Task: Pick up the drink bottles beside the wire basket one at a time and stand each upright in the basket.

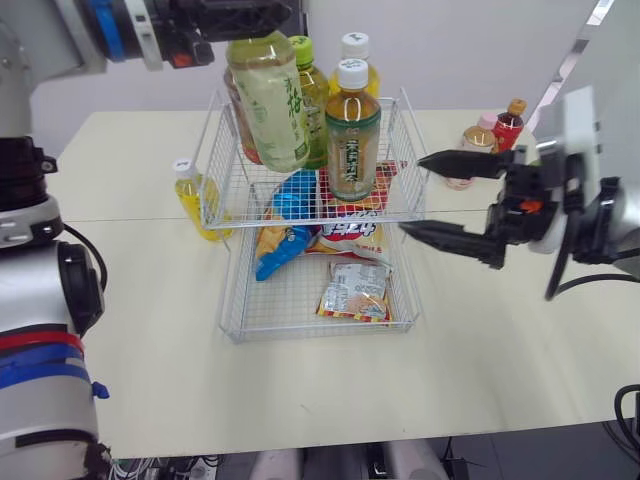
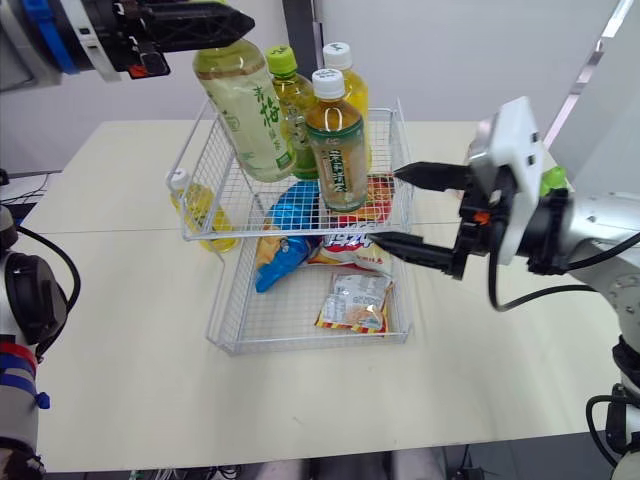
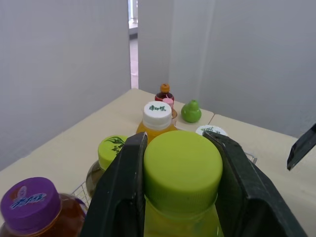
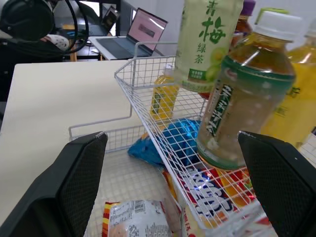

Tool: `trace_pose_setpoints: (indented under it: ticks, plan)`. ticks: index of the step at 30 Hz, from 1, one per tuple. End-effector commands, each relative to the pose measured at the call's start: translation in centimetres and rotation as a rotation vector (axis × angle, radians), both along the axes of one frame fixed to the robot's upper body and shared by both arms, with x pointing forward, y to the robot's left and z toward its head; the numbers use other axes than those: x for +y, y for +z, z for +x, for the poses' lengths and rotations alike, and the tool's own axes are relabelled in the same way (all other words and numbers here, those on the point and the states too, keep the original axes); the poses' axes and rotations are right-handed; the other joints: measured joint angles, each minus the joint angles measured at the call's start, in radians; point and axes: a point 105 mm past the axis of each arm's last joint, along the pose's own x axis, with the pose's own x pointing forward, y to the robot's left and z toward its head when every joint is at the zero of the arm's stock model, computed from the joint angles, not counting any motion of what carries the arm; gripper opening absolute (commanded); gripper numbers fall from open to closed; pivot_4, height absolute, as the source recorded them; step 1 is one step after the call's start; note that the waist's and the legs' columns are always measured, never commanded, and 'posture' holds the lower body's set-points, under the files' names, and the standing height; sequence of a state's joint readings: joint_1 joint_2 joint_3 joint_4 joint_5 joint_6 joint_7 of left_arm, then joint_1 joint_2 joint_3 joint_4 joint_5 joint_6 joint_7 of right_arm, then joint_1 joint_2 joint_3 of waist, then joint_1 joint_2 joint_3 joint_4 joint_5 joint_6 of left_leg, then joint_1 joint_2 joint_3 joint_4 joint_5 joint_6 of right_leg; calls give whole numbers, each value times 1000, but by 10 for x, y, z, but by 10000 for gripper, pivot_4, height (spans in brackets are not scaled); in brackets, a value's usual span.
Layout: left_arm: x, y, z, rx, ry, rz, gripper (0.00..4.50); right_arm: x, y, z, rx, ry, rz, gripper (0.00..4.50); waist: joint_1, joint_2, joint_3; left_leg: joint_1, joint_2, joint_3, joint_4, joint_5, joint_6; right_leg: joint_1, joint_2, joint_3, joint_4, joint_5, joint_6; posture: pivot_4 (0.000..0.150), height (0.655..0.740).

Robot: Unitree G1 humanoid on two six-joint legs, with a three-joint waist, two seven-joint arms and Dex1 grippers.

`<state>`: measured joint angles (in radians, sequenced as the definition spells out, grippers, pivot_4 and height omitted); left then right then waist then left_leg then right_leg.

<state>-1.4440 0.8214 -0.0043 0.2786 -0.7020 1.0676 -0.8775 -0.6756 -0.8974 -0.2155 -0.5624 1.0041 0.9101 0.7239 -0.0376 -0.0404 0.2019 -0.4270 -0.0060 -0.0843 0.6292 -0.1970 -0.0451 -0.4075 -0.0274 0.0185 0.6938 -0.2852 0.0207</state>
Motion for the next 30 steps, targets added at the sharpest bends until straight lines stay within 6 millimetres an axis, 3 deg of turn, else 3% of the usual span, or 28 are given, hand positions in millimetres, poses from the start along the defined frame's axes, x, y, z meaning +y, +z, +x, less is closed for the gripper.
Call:
trace_pose_setpoints:
  ticks: [1,7,19,29,30]
  plan:
    - [-11,9,-2,-86,-35,-10,13874,-6,9,-6,-44,0,3,45000,0,0,0,0,0,0,0,0,0,0,0,0,0,0,0,1500,7400]
    - [-24,-12,11,-62,-57,17,13874,-7,11,-5,-50,-17,-4,45000,0,0,0,0,-1,1,1,0,0,0,0,1,1,0,0,1500,7400]
    - [-32,-25,22,-21,-85,20,13874,-3,14,-4,-51,-30,-6,45000,5,0,0,0,-1,0,1,0,0,0,-1,0,1,0,0,1500,7400]
    - [-25,-10,5,-93,-153,39,44671,-7,13,-5,-50,-33,-16,45000,4,0,0,0,-1,0,1,0,0,0,-1,0,1,0,0,1500,7400]
    - [-23,-9,2,-100,-162,43,44671,-7,13,-4,-52,-33,-16,45000,4,0,0,0,-1,0,1,0,0,0,-1,0,1,0,0,1500,7400]
